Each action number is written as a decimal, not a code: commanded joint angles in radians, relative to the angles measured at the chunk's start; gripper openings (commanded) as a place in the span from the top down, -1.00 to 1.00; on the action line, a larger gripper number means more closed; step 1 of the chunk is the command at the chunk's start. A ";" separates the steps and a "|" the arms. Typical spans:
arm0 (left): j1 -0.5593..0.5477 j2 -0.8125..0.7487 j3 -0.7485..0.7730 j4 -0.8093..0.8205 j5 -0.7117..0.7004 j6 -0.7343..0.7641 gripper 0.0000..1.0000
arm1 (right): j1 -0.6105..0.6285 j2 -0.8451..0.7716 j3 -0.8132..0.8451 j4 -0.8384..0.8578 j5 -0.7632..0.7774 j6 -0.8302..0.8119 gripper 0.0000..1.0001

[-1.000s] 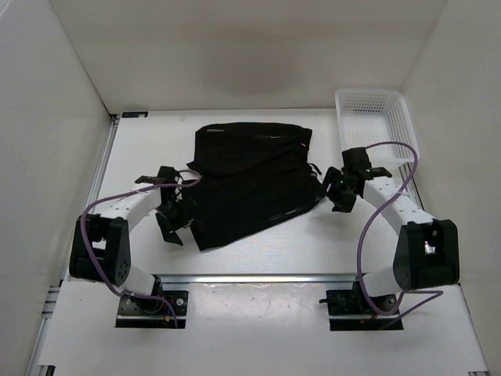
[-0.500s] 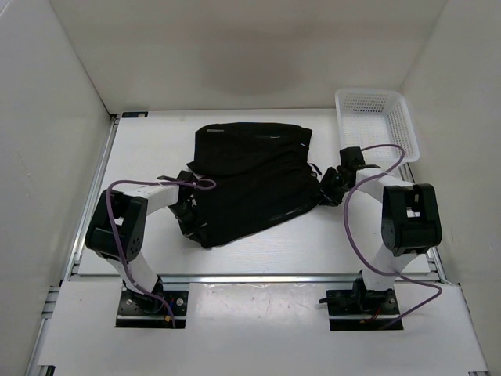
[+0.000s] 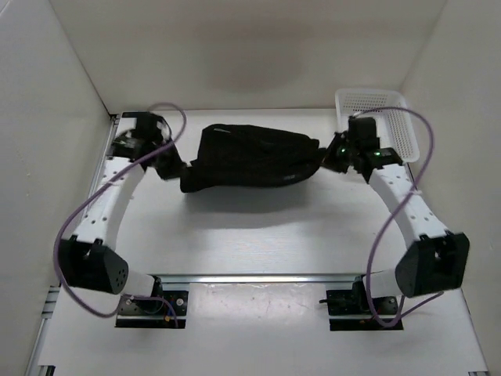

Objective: Fold and stack the shorts
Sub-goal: Flatten the shorts out

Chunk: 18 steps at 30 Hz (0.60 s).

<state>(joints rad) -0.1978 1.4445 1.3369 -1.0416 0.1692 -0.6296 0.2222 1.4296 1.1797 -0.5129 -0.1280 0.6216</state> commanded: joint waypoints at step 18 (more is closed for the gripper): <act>0.118 -0.388 1.019 -0.255 -0.247 0.076 0.80 | 0.008 -0.347 0.865 -0.571 -0.168 -0.177 1.00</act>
<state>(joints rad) -0.0746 1.0508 2.2513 -1.2694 0.1280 -0.5667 0.2455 1.0973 1.9640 -0.9630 -0.3176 0.5037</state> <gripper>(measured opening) 0.112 0.079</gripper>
